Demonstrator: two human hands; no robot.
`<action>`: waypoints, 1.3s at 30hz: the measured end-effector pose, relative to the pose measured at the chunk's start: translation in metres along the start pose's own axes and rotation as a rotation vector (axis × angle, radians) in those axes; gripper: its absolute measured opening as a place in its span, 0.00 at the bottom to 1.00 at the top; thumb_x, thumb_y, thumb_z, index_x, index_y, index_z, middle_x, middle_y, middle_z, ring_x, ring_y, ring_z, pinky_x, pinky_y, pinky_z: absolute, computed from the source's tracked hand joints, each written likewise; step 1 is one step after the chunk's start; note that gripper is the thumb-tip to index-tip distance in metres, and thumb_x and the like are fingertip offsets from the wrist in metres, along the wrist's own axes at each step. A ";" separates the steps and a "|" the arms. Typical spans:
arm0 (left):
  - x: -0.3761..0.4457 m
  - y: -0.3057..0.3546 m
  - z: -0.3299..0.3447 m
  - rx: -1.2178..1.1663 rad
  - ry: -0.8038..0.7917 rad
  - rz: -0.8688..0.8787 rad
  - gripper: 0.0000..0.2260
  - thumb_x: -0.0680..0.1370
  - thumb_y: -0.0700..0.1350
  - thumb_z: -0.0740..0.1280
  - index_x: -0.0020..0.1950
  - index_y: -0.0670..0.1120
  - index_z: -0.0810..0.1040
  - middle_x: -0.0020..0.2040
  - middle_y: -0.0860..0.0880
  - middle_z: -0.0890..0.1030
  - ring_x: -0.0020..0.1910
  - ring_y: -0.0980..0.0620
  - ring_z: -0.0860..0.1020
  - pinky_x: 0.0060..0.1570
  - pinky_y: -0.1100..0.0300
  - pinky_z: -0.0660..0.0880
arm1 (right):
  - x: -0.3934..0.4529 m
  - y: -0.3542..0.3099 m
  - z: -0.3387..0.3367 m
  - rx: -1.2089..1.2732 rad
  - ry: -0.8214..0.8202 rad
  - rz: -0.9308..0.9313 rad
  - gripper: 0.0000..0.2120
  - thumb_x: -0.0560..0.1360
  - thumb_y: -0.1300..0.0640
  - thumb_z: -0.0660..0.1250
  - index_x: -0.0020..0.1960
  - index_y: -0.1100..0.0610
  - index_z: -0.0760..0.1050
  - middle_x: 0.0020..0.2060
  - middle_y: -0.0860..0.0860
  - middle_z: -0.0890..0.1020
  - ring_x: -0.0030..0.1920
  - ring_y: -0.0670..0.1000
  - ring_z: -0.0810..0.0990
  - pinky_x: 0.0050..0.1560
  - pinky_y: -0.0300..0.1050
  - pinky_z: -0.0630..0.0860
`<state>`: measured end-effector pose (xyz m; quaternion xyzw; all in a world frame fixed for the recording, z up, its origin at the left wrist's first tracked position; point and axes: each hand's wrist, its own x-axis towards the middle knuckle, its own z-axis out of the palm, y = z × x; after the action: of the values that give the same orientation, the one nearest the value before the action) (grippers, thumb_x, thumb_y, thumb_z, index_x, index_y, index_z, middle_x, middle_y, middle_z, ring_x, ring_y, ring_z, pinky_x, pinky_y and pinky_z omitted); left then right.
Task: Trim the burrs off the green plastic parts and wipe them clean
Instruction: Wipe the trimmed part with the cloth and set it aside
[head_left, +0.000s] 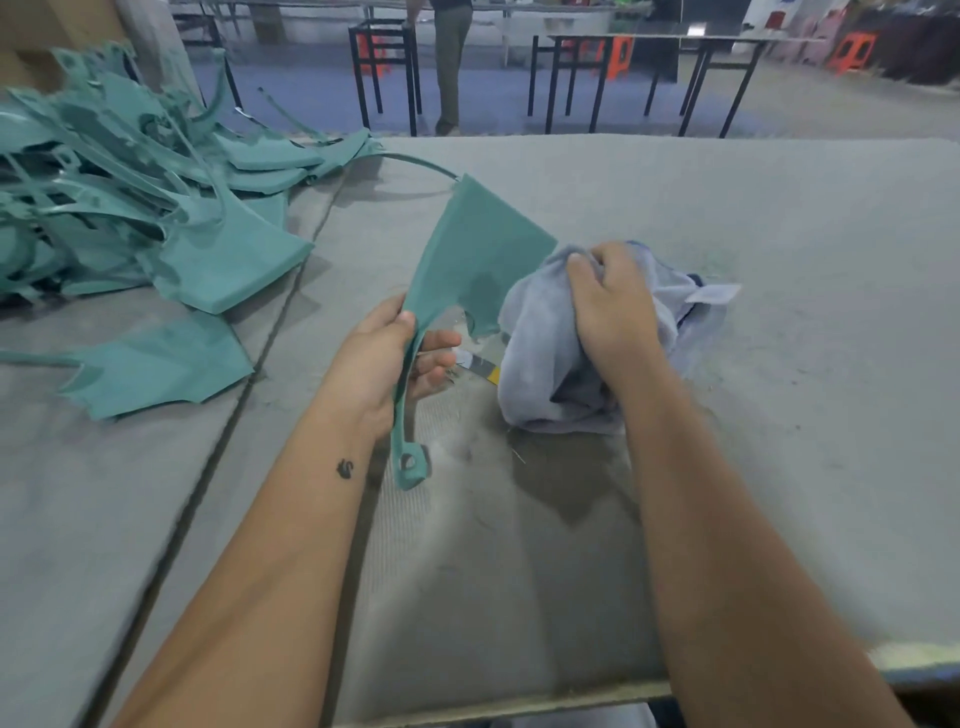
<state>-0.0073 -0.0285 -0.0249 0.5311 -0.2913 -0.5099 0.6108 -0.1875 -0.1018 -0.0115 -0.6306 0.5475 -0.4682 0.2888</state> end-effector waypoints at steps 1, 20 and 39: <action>0.001 0.000 0.000 0.030 0.018 0.021 0.13 0.85 0.42 0.52 0.51 0.53 0.75 0.31 0.48 0.82 0.23 0.56 0.76 0.24 0.66 0.74 | 0.000 0.001 0.001 0.032 -0.068 0.005 0.10 0.77 0.43 0.61 0.48 0.50 0.72 0.37 0.42 0.77 0.41 0.39 0.75 0.42 0.34 0.67; -0.002 0.012 -0.011 -0.382 0.119 0.074 0.08 0.81 0.34 0.60 0.44 0.44 0.67 0.37 0.47 0.75 0.21 0.59 0.68 0.23 0.68 0.72 | -0.013 -0.009 -0.011 -0.197 -0.091 -0.245 0.09 0.78 0.53 0.58 0.56 0.51 0.71 0.36 0.43 0.77 0.40 0.47 0.77 0.41 0.49 0.75; 0.000 -0.006 -0.003 -0.035 -0.130 0.307 0.10 0.81 0.37 0.61 0.51 0.50 0.79 0.33 0.54 0.80 0.20 0.58 0.65 0.22 0.66 0.68 | -0.014 -0.019 0.034 -0.372 -0.167 -0.471 0.09 0.76 0.60 0.63 0.53 0.56 0.80 0.50 0.52 0.76 0.49 0.53 0.75 0.44 0.48 0.71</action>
<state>-0.0067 -0.0273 -0.0318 0.4356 -0.3990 -0.4490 0.6704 -0.1486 -0.0893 -0.0122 -0.8185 0.4370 -0.3604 0.0960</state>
